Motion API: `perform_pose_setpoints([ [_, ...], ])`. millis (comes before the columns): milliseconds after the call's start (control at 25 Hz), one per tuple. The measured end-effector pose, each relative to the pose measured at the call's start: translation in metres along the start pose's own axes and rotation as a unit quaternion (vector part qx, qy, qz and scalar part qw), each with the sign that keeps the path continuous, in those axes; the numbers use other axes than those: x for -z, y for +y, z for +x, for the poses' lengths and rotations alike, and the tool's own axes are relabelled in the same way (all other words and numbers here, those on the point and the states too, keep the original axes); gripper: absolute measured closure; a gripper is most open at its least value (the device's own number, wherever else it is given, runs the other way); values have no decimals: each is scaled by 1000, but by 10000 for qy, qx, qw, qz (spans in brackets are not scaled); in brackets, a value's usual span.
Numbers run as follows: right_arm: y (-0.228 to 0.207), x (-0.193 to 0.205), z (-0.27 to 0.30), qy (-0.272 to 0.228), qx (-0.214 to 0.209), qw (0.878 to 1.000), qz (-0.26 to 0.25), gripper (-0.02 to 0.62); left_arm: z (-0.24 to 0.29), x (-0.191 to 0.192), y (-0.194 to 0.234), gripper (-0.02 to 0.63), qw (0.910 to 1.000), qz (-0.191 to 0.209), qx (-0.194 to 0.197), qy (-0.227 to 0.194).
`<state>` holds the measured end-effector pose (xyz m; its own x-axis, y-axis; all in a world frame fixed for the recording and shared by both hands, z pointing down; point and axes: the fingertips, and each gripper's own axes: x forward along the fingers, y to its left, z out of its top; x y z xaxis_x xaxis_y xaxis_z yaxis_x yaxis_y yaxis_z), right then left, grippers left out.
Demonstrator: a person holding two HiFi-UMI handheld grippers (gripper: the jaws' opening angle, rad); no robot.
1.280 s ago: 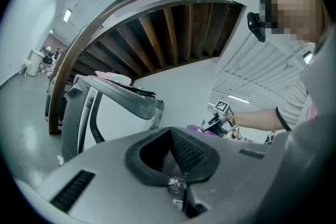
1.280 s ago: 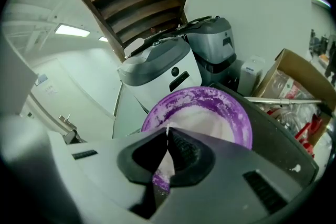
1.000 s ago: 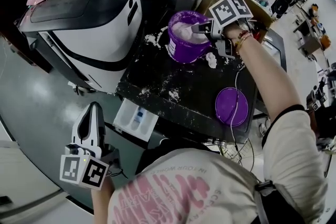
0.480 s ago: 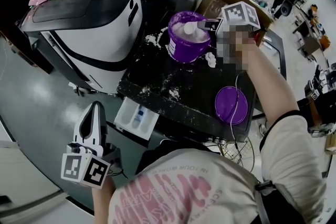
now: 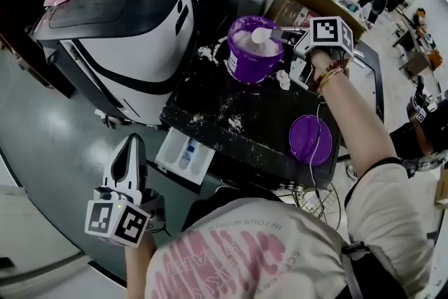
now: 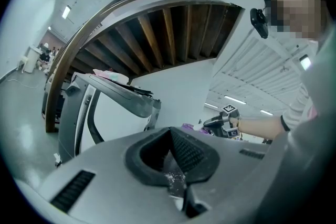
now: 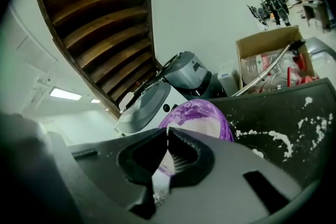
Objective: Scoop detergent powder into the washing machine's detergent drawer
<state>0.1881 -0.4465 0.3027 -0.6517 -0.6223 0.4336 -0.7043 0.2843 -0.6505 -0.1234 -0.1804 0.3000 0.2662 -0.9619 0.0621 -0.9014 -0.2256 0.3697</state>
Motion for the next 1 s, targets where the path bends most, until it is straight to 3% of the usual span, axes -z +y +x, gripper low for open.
perform_pose_setpoints([
  [320,39,21,-17,-14,-516,9986,133,592,-3,4,-3,603,10000,-10,89,25],
  [1000,96,17,-33,-83,-859,9960,-240,592,-12,6,-9,603,9995,-26,322,37],
])
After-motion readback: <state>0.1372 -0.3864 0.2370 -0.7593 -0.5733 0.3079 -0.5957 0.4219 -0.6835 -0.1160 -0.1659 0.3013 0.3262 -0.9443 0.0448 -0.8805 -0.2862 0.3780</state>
